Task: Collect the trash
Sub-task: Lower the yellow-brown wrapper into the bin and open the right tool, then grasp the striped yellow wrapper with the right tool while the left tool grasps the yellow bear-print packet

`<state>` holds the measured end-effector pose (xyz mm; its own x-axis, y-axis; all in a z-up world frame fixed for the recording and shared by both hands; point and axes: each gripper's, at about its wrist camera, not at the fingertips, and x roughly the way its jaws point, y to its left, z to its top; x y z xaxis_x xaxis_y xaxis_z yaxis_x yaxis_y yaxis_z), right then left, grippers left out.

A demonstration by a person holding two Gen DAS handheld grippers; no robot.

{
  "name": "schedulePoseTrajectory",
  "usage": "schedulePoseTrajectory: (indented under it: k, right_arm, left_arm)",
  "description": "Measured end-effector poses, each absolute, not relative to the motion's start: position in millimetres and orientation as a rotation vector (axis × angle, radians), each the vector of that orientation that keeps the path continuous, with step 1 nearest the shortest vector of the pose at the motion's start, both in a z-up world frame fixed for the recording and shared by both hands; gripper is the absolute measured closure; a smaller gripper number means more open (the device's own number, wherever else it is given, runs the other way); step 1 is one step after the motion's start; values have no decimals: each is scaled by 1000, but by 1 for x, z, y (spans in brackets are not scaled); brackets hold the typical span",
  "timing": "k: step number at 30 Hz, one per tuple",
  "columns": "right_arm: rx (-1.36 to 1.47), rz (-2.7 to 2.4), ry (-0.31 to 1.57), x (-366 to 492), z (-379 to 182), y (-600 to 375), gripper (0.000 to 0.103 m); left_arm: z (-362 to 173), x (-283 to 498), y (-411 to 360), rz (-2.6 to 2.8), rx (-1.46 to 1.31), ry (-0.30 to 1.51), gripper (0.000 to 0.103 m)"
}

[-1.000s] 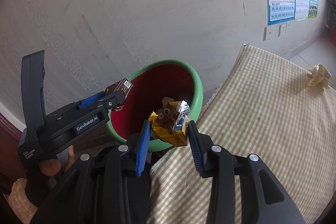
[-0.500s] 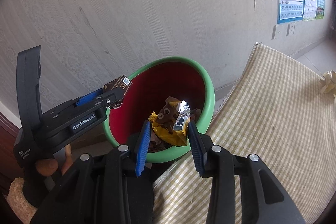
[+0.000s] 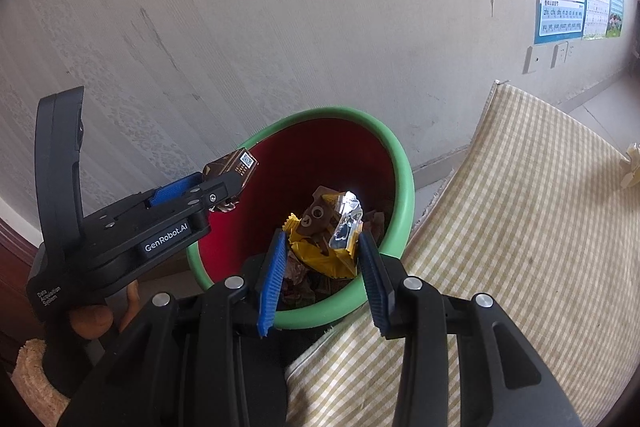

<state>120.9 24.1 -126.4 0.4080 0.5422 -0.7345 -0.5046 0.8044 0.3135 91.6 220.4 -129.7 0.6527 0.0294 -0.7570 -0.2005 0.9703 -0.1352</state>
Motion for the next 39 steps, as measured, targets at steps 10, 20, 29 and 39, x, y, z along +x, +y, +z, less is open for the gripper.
schedulePoseTrajectory:
  k: [10, 20, 29, 39]
  right_arm:
    - [76, 692, 929, 117, -126, 23, 43]
    - [220, 286, 854, 137, -131, -164, 37]
    - [253, -185, 881, 195, -168, -372, 37]
    - [376, -52, 916, 205, -199, -407, 66]
  left_arm:
    - [-135, 98, 216, 120, -188, 886, 32]
    - [-131, 97, 198, 147, -78, 892, 31]
    - [-104, 117, 132, 95, -9, 812, 29]
    - [-105, 165, -35, -222, 84, 814, 22]
